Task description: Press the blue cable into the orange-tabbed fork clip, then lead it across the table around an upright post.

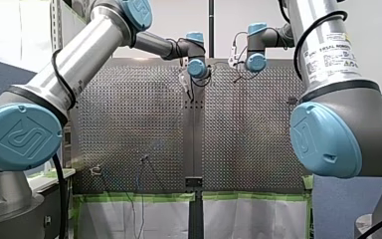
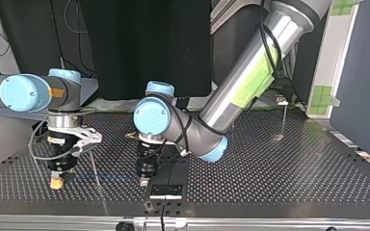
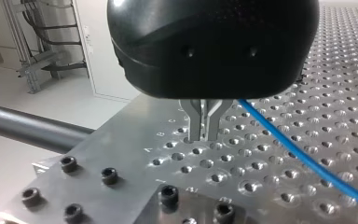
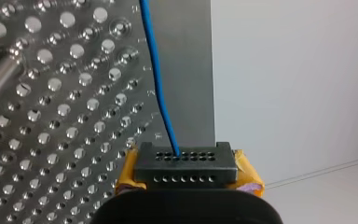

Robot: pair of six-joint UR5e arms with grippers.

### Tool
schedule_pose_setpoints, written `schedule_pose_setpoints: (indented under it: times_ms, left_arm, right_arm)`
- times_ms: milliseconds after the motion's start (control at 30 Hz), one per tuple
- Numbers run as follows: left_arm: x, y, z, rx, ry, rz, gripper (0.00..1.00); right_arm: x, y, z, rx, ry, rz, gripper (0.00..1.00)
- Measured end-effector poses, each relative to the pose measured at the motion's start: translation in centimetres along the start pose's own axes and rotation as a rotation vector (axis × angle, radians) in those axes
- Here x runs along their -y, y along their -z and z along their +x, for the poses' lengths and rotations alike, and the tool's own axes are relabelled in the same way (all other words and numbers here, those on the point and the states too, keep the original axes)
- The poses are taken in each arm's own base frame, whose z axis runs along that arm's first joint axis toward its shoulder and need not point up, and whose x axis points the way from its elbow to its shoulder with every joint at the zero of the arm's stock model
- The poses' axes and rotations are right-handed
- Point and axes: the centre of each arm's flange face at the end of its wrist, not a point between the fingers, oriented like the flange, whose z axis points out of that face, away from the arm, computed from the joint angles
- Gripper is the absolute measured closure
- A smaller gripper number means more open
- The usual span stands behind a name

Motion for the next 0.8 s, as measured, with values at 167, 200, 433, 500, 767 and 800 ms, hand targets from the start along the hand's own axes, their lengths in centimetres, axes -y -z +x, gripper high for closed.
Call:
schedule_pose_setpoints:
  times_ms: [167, 200, 433, 500, 767, 800]
  left_arm:
    - [0.1, -0.4, 1.6, -0.033, -0.006, -0.003, 1.00]
    - [0.2, -0.5, 1.8, -0.037, -0.007, -0.003, 1.00]
    - [0.7, -0.8, 2.2, -0.045, 0.005, 0.011, 1.00]
    - [0.6, -0.8, 2.3, -0.047, 0.008, 0.009, 1.00]
    - [0.4, -0.8, 4.3, -0.077, 0.002, 0.002, 1.00]
    - [0.5, -0.8, 4.5, -0.080, 0.002, 0.002, 1.00]
  right_arm:
    - [-1.1, -0.1, -0.1, 0.013, 0.006, -0.026, 1.00]
    - [-1.3, -0.1, -0.1, 0.015, 0.008, -0.033, 1.00]
    - [-2.7, 0.0, -0.8, 0.035, 0.013, -0.069, 1.00]
    - [-2.9, 0.2, -1.2, 0.043, 0.013, -0.074, 1.00]
    - [-4.1, 0.8, -2.7, 0.075, 0.016, -0.094, 1.00]
    - [-4.2, 0.9, -2.8, 0.079, 0.017, -0.095, 1.00]
